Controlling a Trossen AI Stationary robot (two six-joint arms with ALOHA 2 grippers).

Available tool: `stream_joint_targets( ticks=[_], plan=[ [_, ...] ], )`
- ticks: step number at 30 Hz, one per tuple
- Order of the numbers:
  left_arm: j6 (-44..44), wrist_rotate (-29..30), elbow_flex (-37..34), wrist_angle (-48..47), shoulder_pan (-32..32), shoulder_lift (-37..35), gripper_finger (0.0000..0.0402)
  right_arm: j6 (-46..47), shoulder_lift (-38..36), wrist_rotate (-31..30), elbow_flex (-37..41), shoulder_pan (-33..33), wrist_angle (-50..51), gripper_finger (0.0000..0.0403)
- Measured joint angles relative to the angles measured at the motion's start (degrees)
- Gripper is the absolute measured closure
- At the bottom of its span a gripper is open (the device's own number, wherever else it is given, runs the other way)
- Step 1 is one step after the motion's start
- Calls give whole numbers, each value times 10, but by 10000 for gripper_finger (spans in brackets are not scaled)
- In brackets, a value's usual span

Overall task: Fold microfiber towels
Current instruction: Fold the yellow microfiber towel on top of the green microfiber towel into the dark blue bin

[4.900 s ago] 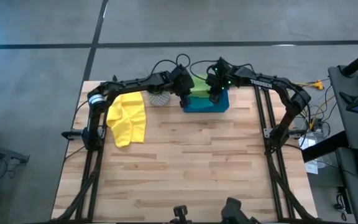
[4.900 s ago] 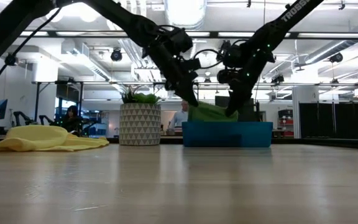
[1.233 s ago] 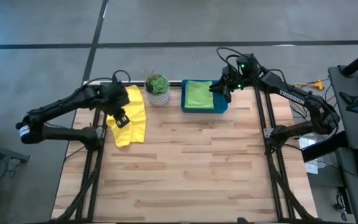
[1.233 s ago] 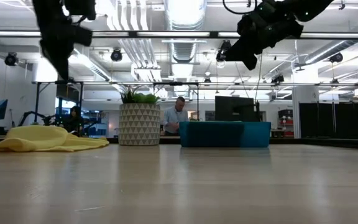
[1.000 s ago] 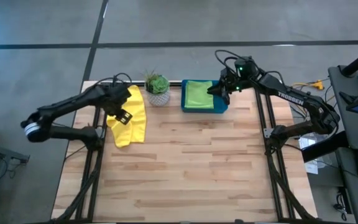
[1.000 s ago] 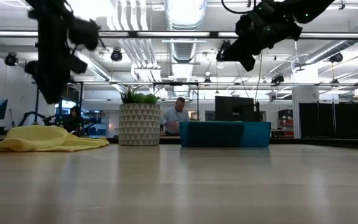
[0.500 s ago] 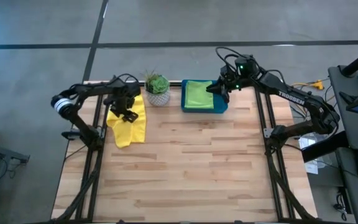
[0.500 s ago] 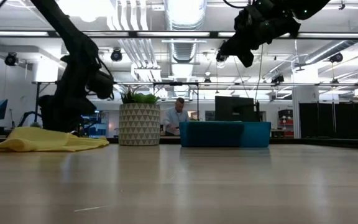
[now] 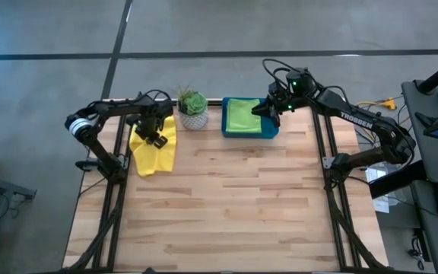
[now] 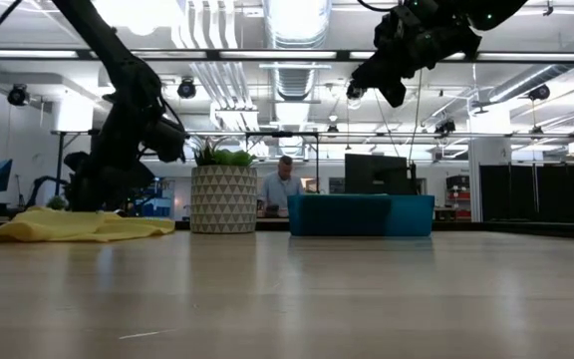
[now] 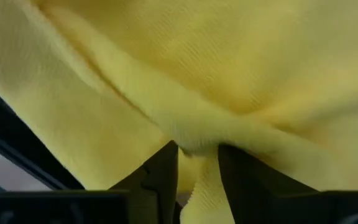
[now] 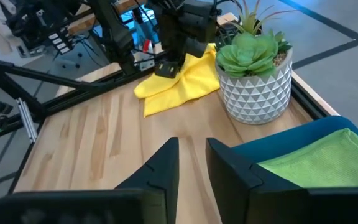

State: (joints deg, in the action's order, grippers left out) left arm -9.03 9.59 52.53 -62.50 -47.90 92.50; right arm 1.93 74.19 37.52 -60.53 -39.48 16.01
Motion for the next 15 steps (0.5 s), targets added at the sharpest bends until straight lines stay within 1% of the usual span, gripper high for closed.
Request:
stream_joint_targets(
  ticks=[3, 5, 9, 15],
  plan=[
    [4, 2, 8, -26, 0, -24, 303, 2, 0, 0, 0, 0, 0, 332],
    [4, 13, 11, -22, -2, -42, 303, 0, 0, 0, 0, 0, 0, 334],
    [4, 15, 22, -20, -13, -66, 303, -3, 0, 0, 0, 0, 0, 335],
    [4, 14, 21, -20, -24, -56, 303, -5, 0, 0, 0, 0, 0, 335]
  ],
)
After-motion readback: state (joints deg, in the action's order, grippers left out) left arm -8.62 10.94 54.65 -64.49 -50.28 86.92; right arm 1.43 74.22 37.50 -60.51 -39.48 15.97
